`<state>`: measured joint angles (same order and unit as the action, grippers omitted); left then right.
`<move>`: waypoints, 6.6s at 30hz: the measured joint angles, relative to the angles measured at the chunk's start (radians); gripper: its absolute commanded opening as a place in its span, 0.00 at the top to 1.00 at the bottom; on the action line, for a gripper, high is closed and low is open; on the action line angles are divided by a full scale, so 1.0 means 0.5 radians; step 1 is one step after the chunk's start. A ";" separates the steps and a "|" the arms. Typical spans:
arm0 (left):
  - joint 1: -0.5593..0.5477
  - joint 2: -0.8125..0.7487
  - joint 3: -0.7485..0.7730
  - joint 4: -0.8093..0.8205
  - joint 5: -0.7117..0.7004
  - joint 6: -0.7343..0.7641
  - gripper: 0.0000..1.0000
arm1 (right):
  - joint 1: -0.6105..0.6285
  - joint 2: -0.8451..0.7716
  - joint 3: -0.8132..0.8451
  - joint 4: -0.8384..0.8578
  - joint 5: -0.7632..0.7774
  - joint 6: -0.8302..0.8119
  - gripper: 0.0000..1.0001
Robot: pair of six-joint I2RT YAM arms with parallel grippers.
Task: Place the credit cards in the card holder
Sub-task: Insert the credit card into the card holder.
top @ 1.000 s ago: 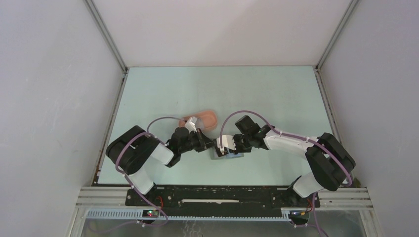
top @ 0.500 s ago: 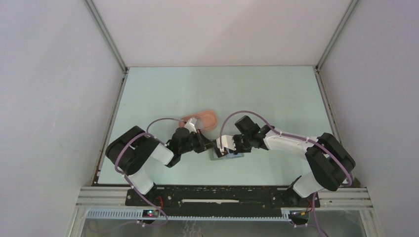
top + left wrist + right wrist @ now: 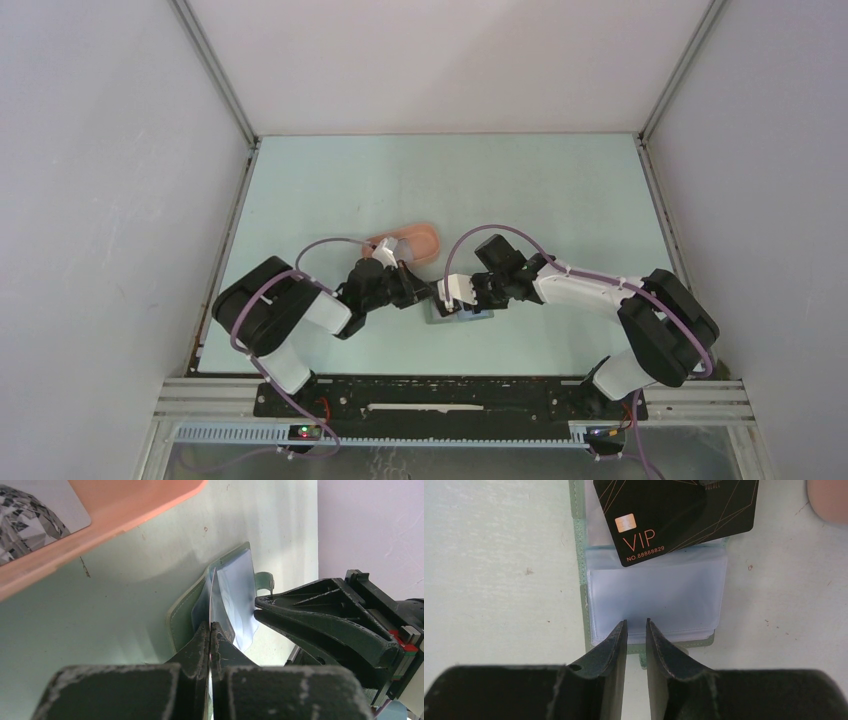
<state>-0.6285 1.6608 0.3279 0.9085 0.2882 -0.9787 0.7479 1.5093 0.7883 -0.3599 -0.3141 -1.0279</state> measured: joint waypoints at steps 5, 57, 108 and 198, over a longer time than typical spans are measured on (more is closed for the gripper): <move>-0.006 0.060 0.000 0.100 0.010 -0.023 1.00 | 0.002 0.000 0.000 0.001 0.004 -0.001 0.71; -0.013 0.130 0.123 -0.144 0.220 -0.089 1.00 | 0.036 -0.084 0.001 -0.023 0.034 0.002 0.56; 0.031 0.304 0.426 -0.367 0.463 -0.082 0.99 | 0.079 -0.163 0.044 -0.139 -0.125 -0.015 0.64; -0.079 -0.437 0.339 -0.757 0.220 0.272 0.72 | -0.305 -0.693 0.322 -0.426 -0.595 0.617 0.15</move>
<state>-0.6678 1.4422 0.4973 0.5301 0.3985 -0.8429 0.5953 1.1629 0.9493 -0.5732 -0.6117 -0.7193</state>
